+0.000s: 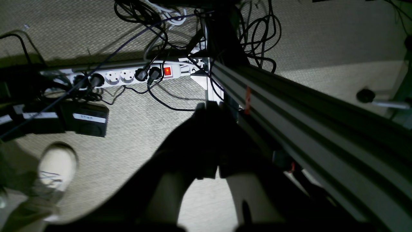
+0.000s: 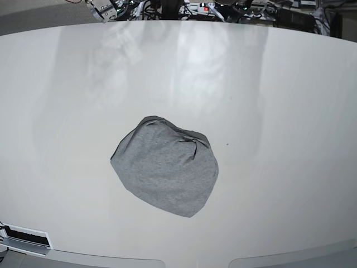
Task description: Layout the t-shirt on the table in an organized manner, then fold the t-shirt properly
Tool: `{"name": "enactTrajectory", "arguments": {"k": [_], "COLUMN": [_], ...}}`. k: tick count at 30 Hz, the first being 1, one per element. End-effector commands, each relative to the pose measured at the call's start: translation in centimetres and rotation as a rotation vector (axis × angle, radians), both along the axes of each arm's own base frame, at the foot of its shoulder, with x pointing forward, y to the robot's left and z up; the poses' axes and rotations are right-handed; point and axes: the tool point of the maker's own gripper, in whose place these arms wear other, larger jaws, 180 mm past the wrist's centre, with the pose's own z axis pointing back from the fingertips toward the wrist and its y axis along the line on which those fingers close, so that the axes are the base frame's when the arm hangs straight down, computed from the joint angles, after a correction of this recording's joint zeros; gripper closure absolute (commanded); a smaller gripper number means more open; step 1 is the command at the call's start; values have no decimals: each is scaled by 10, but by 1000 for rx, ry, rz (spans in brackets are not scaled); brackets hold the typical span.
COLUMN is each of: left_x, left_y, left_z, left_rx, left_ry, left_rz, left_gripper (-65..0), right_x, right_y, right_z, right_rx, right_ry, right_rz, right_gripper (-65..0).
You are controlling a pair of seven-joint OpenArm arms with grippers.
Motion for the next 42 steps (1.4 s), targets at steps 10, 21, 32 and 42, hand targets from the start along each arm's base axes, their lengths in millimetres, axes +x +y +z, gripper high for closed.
{"name": "enactTrajectory", "arguments": {"k": [10, 21, 32, 42], "left_x": [1, -10, -26, -61], "left_y": [-2, 1, -4, 18], "left_z": [0, -1, 3, 11], "left_rx": [-3, 6, 0, 3], "left_ry": [2, 77, 119, 150], "left_rz": [-38, -56, -77, -84], "left_gripper": [0, 0, 0, 0], "right_x": [8, -2, -15, -55], "right_y": [-16, -13, -14, -31], "right_z": [0, 0, 0, 1], "right_rx": [-82, -67, -61, -56], "right_ry": [-28, 29, 80, 141], "right_rz": [-19, 95, 107, 120], "right_gripper": [0, 0, 0, 0]}}
